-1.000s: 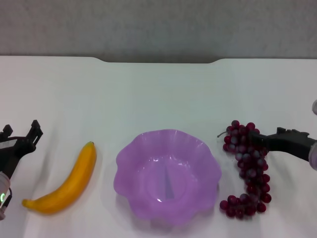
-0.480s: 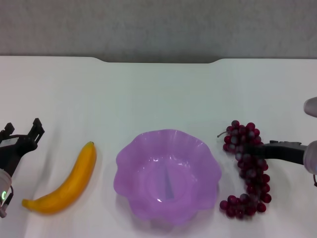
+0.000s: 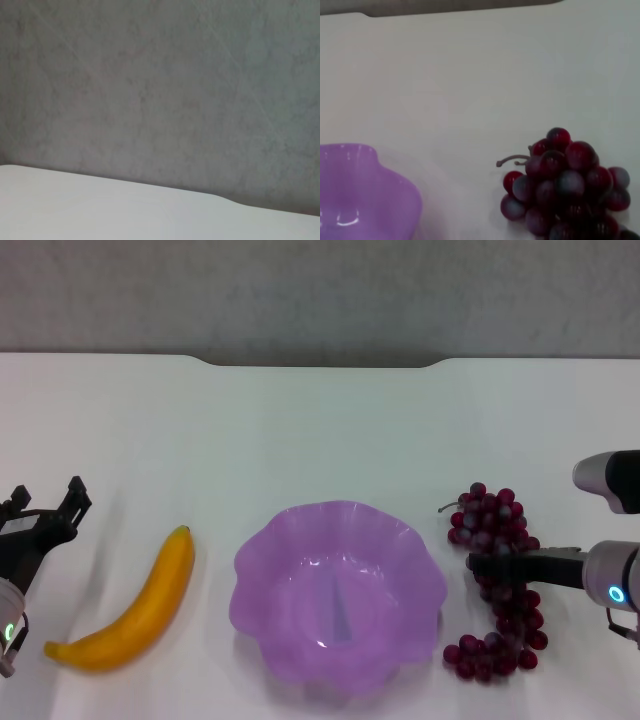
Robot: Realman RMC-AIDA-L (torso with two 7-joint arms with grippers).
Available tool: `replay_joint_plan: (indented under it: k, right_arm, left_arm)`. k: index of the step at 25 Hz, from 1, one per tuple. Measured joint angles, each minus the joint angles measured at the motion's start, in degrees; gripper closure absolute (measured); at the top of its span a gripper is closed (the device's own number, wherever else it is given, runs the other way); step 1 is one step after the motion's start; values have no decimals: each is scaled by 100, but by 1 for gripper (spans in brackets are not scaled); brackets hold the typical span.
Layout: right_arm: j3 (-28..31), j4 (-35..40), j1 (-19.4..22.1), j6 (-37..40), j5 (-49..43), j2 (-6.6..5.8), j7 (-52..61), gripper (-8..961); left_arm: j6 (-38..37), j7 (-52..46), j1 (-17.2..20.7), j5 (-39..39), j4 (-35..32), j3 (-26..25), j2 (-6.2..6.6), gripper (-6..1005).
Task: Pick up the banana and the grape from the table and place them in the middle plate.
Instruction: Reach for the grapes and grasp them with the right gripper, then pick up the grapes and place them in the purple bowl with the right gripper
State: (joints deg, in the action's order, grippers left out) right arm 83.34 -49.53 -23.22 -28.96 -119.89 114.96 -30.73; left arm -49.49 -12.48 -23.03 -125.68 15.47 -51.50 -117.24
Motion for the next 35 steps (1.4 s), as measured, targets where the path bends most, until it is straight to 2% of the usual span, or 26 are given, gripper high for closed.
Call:
replay_joint_plan:
  k: [6,17,35]
  right_arm:
    - [-14,296,-143,76,89,0,-36,156]
    - [-238,414,-171,432,42,-2,-66,172]
    - [-722,575,-146,1253,96,9,-211,312]
  left_arm:
    - [0,0,-10,0,4,0,0,224]
    - [1,0,-2,0,-8,0,-3,226]
    - [1,0,29,32,0,-23,0,232]
